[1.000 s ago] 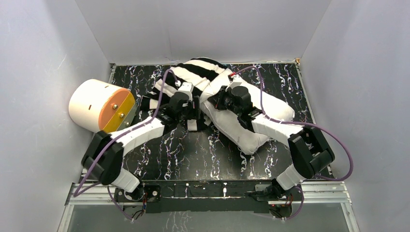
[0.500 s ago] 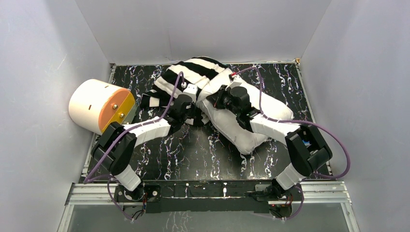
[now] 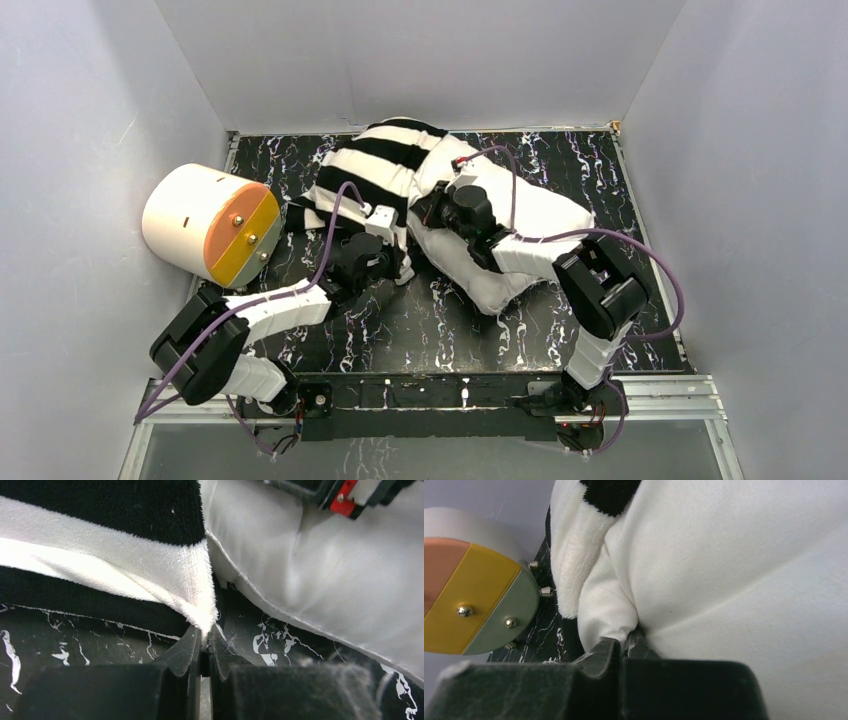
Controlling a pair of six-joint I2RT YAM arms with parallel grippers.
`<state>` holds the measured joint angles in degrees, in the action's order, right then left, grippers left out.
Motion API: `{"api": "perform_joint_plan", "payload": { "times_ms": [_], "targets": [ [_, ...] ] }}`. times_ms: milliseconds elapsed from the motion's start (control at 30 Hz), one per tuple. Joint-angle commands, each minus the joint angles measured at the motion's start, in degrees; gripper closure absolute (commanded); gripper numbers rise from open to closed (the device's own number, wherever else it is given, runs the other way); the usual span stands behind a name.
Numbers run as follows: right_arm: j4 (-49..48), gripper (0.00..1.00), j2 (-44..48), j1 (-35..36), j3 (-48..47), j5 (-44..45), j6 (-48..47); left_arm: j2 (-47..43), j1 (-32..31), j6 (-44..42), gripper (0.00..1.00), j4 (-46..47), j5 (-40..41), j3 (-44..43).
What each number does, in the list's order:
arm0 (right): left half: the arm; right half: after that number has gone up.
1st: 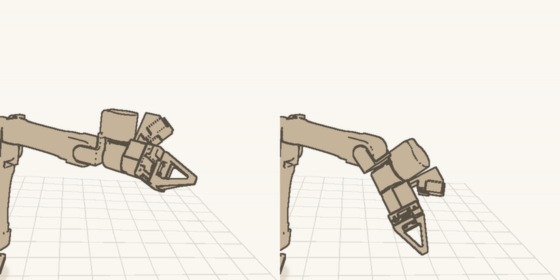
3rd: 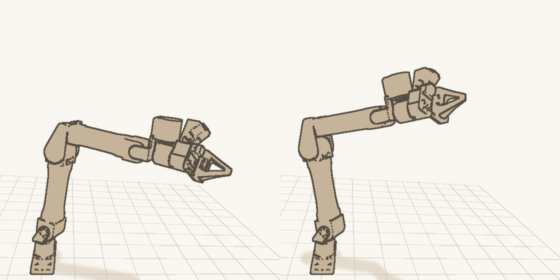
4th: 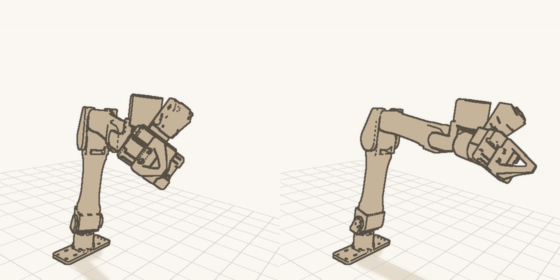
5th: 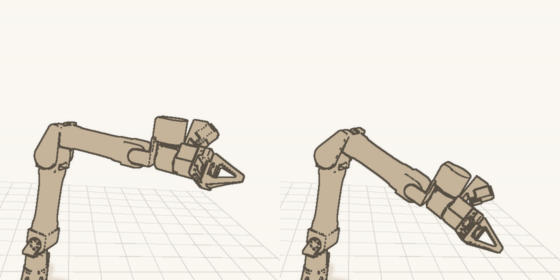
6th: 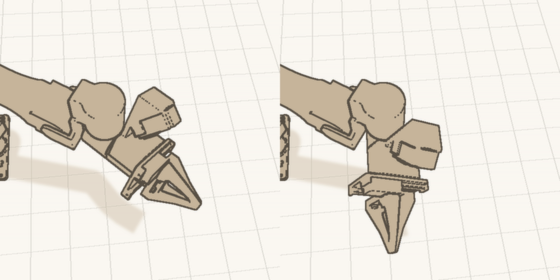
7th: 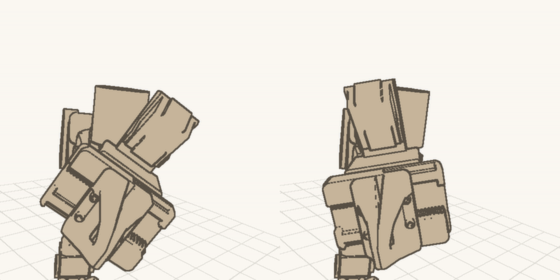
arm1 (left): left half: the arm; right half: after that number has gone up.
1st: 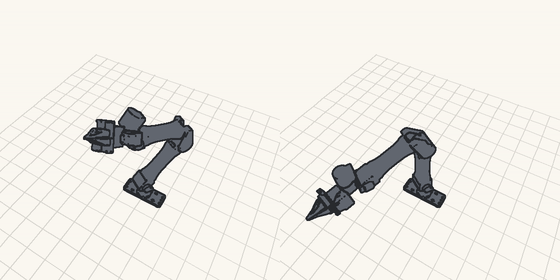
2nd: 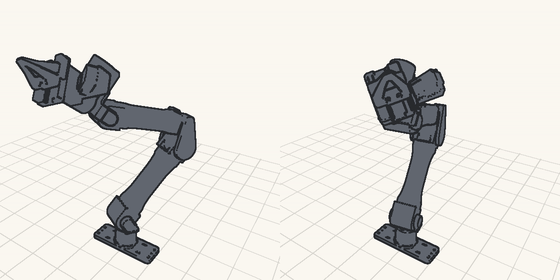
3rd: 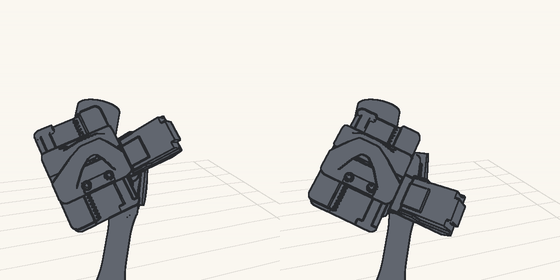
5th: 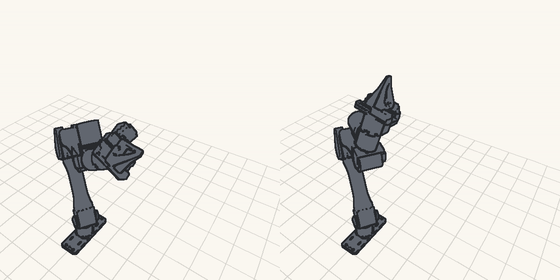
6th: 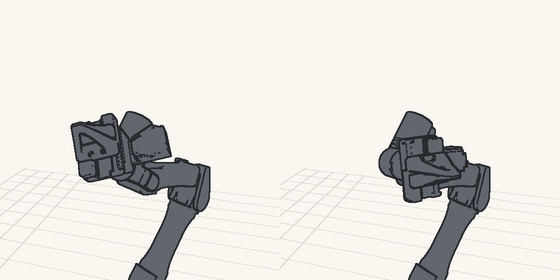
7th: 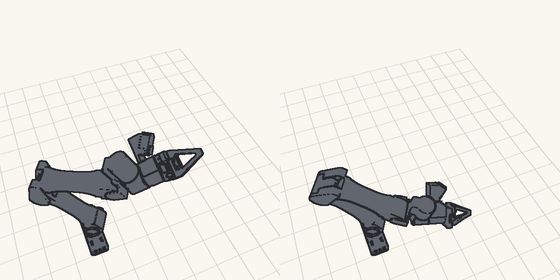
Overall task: Put the pillow into the pillowcase
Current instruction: Stuff the pillow into the pillowcase.
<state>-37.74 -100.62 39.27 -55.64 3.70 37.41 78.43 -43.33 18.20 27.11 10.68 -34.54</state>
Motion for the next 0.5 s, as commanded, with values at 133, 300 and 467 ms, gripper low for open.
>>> {"api": "perform_joint_plan", "payload": {
  "times_ms": [133, 300, 467],
  "targets": [
    [12.11, 0.69, 6.47, 0.81, -0.95, -0.84, -11.88, -5.50, -1.84, 3.72, 0.82, -11.65, -1.84, -9.00],
    [33.95, 0.39, 13.23, -3.12, -9.99, -10.82, -21.91, -8.03, -1.77, 0.12, 0.46, -20.76, 5.49, -18.01],
    [41.69, 0.32, 13.34, -13.26, -16.97, -21.55, -23.80, -0.25, -1.31, -9.49, 0.40, -21.09, 15.94, -30.04]
  ]
}}
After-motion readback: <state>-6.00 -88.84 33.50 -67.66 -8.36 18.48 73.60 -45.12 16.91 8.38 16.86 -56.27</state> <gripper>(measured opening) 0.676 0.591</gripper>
